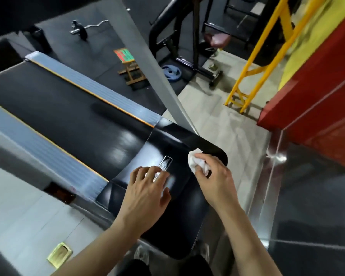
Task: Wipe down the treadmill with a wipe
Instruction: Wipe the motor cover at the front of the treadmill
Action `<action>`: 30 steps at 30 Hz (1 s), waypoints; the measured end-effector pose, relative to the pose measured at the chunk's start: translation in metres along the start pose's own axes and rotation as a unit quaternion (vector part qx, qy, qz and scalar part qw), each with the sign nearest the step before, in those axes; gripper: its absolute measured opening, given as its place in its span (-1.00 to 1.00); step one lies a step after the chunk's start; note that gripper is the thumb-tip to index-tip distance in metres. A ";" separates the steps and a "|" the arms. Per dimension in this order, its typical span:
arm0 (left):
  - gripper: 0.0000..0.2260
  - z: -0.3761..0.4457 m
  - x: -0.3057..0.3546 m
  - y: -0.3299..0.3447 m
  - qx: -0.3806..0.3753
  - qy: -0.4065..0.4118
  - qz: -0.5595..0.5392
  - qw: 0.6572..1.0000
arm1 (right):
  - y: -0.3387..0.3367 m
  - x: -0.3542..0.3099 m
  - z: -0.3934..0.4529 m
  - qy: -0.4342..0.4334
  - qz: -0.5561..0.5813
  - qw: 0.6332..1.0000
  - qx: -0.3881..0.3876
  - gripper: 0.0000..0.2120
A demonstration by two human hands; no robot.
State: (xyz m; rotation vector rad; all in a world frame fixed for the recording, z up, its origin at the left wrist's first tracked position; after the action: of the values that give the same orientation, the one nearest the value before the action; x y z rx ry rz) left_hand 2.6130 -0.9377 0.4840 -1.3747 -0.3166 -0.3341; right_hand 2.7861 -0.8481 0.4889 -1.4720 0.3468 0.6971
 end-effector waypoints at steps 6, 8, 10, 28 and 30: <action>-0.67 0.013 -0.008 0.029 0.022 -0.128 0.010 0.992 | 0.032 0.003 0.059 -0.095 0.040 0.989 -0.109 -0.73; -0.68 0.014 -0.007 0.038 0.039 -0.189 0.011 0.981 | 0.046 0.010 0.072 -0.131 0.036 0.978 -0.159 -0.74; -0.68 0.010 -0.005 0.044 0.062 -0.253 0.009 0.965 | 0.058 0.017 0.081 -0.159 0.041 0.964 -0.208 -0.73; -0.70 -0.088 -0.019 0.173 0.083 -0.461 -0.031 0.883 | 0.210 0.073 0.040 -0.229 0.000 0.879 -0.418 -0.71; -0.69 -0.084 -0.034 0.195 0.070 -0.468 -0.023 0.881 | 0.231 0.091 0.047 -0.217 -0.003 0.877 -0.428 -0.72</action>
State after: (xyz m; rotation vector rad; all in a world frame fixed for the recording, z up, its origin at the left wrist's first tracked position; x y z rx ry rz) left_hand 2.6637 -0.9877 0.2811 -1.3031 -1.1505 0.3487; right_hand 2.7035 -0.7939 0.2560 -2.0645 -0.3777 1.2407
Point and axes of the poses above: each hand's wrist, its own z-axis towards the middle knuckle, its own y-axis out of the palm, x = y × z, the point moved 9 cm from there along z, towards the middle knuckle, and after that the axes turned 8 degrees about -z, right-handed, at the moved point
